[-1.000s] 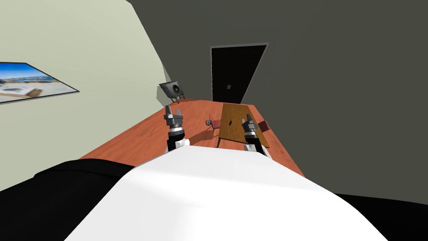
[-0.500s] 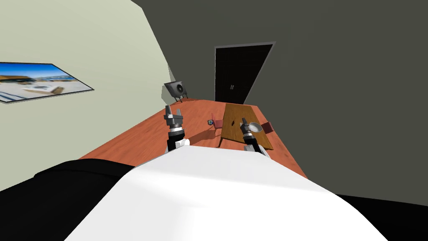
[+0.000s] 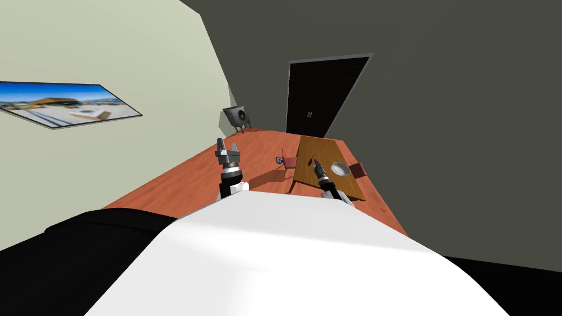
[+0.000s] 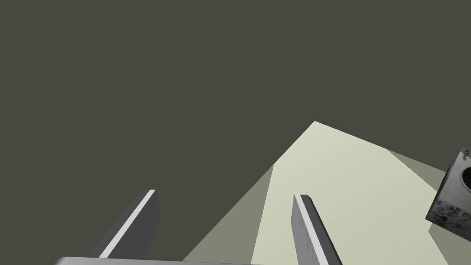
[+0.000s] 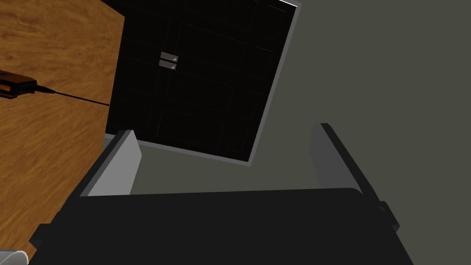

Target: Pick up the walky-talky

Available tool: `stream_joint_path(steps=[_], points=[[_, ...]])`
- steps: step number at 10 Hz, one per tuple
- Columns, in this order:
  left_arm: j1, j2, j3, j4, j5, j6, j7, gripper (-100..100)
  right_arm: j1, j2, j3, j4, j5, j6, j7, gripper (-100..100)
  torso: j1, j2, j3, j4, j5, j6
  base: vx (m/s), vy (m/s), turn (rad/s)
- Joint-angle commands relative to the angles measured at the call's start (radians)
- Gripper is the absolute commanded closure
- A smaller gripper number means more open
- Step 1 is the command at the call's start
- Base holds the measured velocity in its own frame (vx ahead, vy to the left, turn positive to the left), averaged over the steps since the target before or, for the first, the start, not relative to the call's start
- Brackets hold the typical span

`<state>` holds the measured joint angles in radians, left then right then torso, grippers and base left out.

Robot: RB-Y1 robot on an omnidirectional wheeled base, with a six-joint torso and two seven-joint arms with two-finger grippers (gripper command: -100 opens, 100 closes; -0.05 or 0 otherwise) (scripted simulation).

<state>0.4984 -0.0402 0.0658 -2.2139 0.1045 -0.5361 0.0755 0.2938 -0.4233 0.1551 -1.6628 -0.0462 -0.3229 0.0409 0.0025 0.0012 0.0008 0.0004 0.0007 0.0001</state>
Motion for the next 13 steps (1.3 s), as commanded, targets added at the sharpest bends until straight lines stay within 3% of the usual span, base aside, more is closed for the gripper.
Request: stream_joint_path(steps=[1,2,4,9,13], points=[[0.0,0.0,0.0,0.0,0.0,0.0,0.0,0,-0.011,-0.013,0.009,0.05,0.005,0.006,0.006,-100,0.0,0.0,0.0,0.0,0.0,0.0,-0.009,0.043,0.069],[0.0,0.0,0.0,0.0,0.0,0.0,0.0,0,-0.028,-0.042,0.026,0.077,0.015,0.017,0.019,-100,0.0,0.0,0.0,0.0,0.0,0.001,-0.005,0.054,0.147],[0.0,0.0,0.0,0.0,0.0,0.0,0.0,0,-0.028,-0.042,0.026,0.116,0.015,0.017,0.019,-100,0.0,-0.001,0.0,0.0,0.0,0.001,-0.003,0.032,0.018],[0.0,0.0,0.0,0.0,0.0,0.0,0.0,0,-0.085,-0.125,0.076,0.281,0.055,0.048,0.056,-100,-0.001,-0.001,-0.001,0.0,0.0,0.001,0.002,0.041,0.112],[0.0,0.0,0.0,0.0,0.0,0.0,0.0,0,-0.104,-0.152,0.092,0.356,0.071,0.057,0.068,-100,-0.001,-0.002,-0.001,0.0,0.0,0.0,0.011,0.028,0.072]])
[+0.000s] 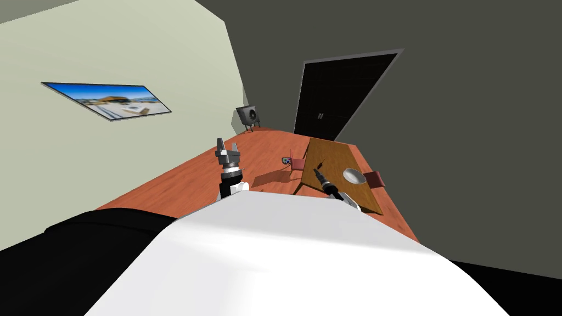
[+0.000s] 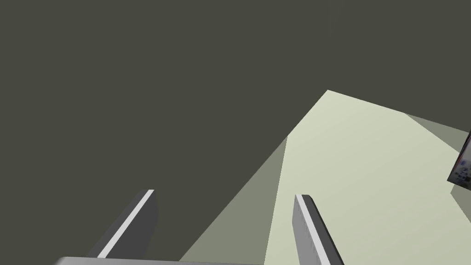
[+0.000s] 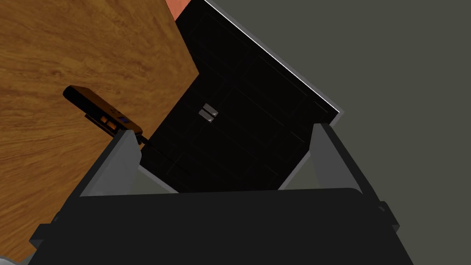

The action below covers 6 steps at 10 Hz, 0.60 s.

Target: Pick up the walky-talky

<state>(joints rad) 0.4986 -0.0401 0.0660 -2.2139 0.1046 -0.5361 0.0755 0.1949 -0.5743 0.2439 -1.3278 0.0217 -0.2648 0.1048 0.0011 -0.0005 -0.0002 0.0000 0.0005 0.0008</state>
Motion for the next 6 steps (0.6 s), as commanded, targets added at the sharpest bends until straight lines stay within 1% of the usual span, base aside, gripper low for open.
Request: stream_joint_path(steps=[1,2,3,4,6], points=[[0.0,0.0,0.0,0.0,0.0,0.0,0.0,0,-0.005,-0.001,0.003,0.032,0.003,-0.001,0.004,-100,0.0,0.0,0.0,0.0,0.0,0.0,0.007,0.014,-0.006],[0.0,0.0,0.0,0.0,0.0,0.0,0.0,0,-0.025,-0.027,0.018,0.065,0.02,0.008,0.016,-100,-0.001,0.001,0.0,0.0,0.0,0.0,0.014,0.033,0.124],[0.0,0.0,0.0,0.0,0.0,0.0,0.0,0,-0.025,-0.027,0.018,0.082,0.02,0.008,0.016,-100,0.0,0.0,0.0,0.0,0.0,0.0,0.017,0.031,0.081],[0.0,0.0,0.0,0.0,0.0,0.0,0.0,0,-0.025,-0.027,0.018,0.095,0.02,0.008,0.016,-100,0.0,0.0,0.0,0.0,0.0,0.0,0.009,0.014,-0.007],[0.0,0.0,0.0,0.0,0.0,0.0,0.0,0,-0.065,-0.075,0.046,0.181,0.057,0.024,0.039,-100,0.0,0.0,0.0,0.0,0.0,0.0,0.03,0.047,0.172]])
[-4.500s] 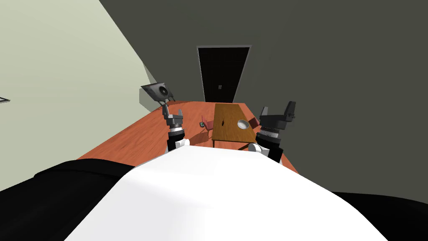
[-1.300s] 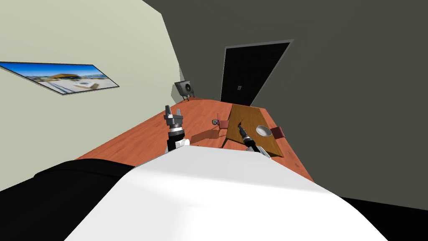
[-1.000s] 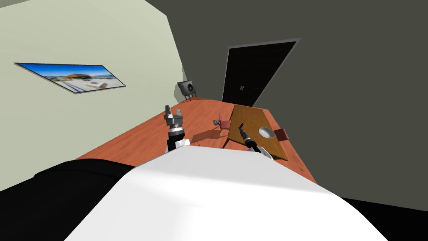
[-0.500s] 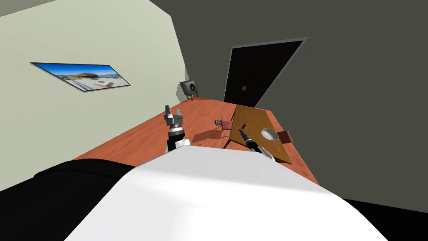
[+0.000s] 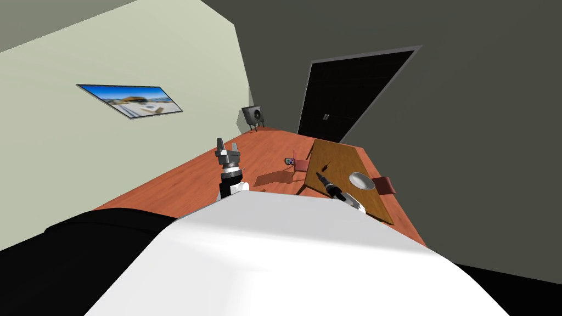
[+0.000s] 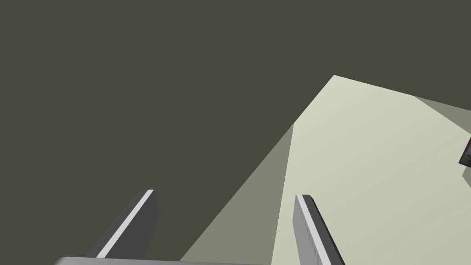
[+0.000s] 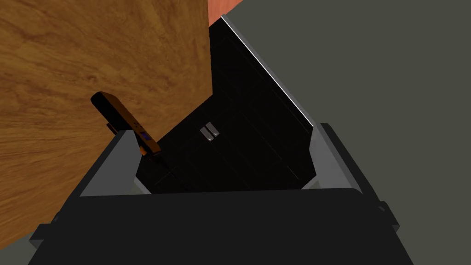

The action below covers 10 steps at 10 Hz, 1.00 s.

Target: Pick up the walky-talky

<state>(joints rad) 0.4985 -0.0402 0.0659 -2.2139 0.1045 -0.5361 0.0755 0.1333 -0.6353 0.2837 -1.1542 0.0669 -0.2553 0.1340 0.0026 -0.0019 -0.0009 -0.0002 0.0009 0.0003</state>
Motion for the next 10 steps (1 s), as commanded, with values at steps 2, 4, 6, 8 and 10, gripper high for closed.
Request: stream_joint_path(steps=[2,4,6,8,10], points=[[0.0,0.0,0.0,0.0,0.0,0.0,0.0,0,-0.023,-0.036,0.02,0.091,0.031,0.022,0.021,-100,-0.001,0.0,0.0,0.0,0.0,0.001,0.044,0.03,0.099],[0.0,0.0,0.0,0.0,0.0,0.0,0.0,0,-0.043,-0.057,0.033,0.132,0.051,0.029,0.032,-100,-0.002,0.0,0.0,0.0,0.0,0.001,0.04,0.026,0.099],[0.0,0.0,0.0,0.0,0.0,0.0,0.0,0,-0.043,-0.057,0.033,0.163,0.051,0.029,0.032,-100,-0.002,0.0,0.0,0.0,0.0,0.001,0.026,0.018,0.018],[0.0,0.0,0.0,0.0,0.0,0.0,0.0,0,-0.062,-0.076,0.045,0.219,0.071,0.035,0.042,-100,-0.002,0.001,0.001,0.0,0.0,0.0,0.03,0.019,0.101],[0.0,0.0,0.0,0.0,0.0,0.0,0.0,0,-0.081,-0.094,0.056,0.273,0.092,0.04,0.052,-100,-0.002,0.0,0.0,0.0,0.0,0.001,0.045,0.018,0.077]])
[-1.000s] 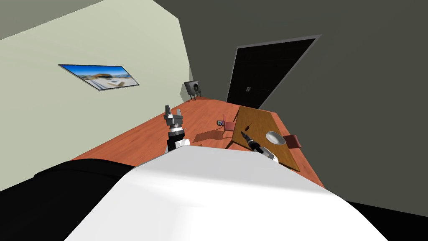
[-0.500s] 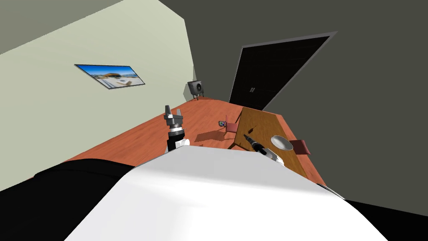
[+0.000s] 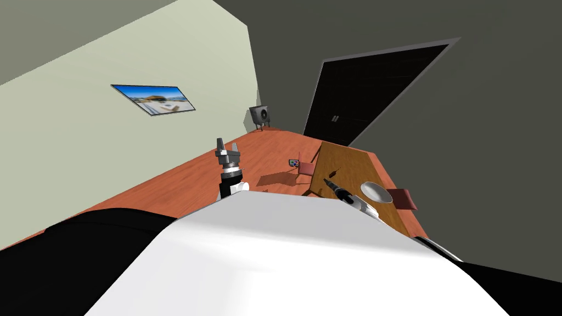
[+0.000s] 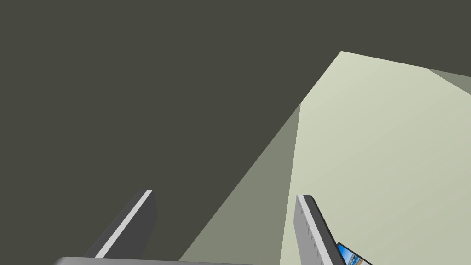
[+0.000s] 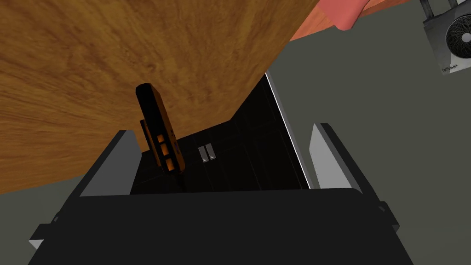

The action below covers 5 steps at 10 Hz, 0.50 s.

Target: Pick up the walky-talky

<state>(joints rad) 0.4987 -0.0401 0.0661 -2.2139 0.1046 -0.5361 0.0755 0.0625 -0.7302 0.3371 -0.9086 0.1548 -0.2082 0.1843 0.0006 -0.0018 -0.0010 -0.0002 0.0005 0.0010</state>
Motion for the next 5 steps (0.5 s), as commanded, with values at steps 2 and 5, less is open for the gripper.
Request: stream_joint_path(steps=[2,5], points=[[0.0,0.0,0.0,0.0,0.0,0.0,0.0,0,-0.029,-0.015,0.013,0.069,0.024,-0.002,0.012,-100,0.0,0.001,0.001,0.0,0.0,0.0,0.027,0.015,0.062],[0.0,0.0,0.0,0.0,0.0,0.0,0.0,0,-0.063,-0.046,0.033,0.171,0.063,0.007,0.03,-100,0.0,-0.001,-0.001,0.0,0.0,0.0,0.062,0.022,0.112]])
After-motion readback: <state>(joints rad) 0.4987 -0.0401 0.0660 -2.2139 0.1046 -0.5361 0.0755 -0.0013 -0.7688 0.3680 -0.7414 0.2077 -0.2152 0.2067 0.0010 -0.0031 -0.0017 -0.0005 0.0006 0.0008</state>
